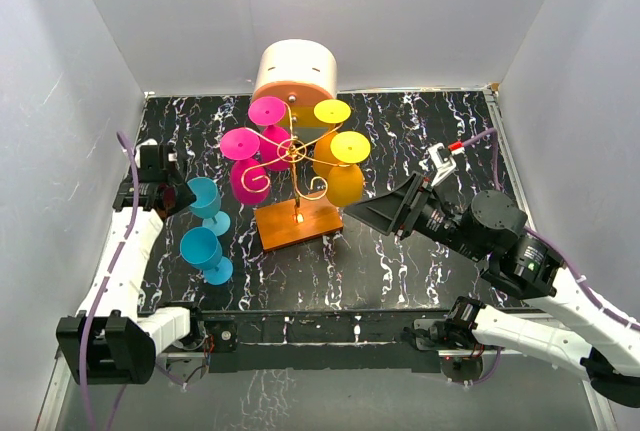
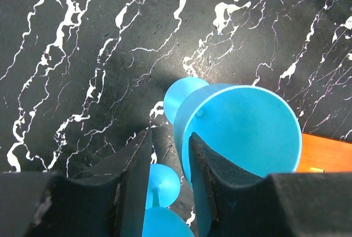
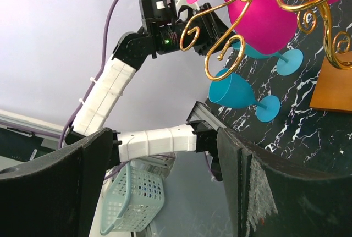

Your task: Place the wine glass upside down on the wine glass rack

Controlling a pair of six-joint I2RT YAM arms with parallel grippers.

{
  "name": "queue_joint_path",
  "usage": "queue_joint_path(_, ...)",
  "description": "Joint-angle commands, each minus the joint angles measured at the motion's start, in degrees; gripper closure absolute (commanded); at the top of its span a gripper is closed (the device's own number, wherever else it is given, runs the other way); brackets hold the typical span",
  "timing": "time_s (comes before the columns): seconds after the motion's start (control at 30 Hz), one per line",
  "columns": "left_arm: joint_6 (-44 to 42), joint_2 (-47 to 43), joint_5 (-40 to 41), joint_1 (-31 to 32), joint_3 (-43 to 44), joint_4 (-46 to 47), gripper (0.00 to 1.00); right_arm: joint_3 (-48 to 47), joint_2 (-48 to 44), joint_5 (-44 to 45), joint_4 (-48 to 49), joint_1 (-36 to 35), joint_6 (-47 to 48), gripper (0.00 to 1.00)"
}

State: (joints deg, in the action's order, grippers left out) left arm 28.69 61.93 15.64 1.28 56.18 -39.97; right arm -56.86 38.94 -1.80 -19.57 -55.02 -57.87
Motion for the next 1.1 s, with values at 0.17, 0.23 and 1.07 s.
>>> queue_joint_path(0.17, -3.1, 2.2, -4.8, -2.8, -0.3, 2.3, 0.85, -2.3, -0.8, 1.2, 1.9, -0.1, 1.0, 0.25)
queue_joint_path(0.23, -3.6, 2.4, -4.2, -2.8, 0.2, 1.7, 0.91, -2.4, -0.9, 1.2, 1.8, -0.1, 1.1, 0.25)
queue_joint_path(1.07, -6.8, -7.2, 5.9, -2.8, 38.4, -6.8, 1.0, -7.2, 6.2, -0.1, 4.4, -0.1, -1.4, 0.26)
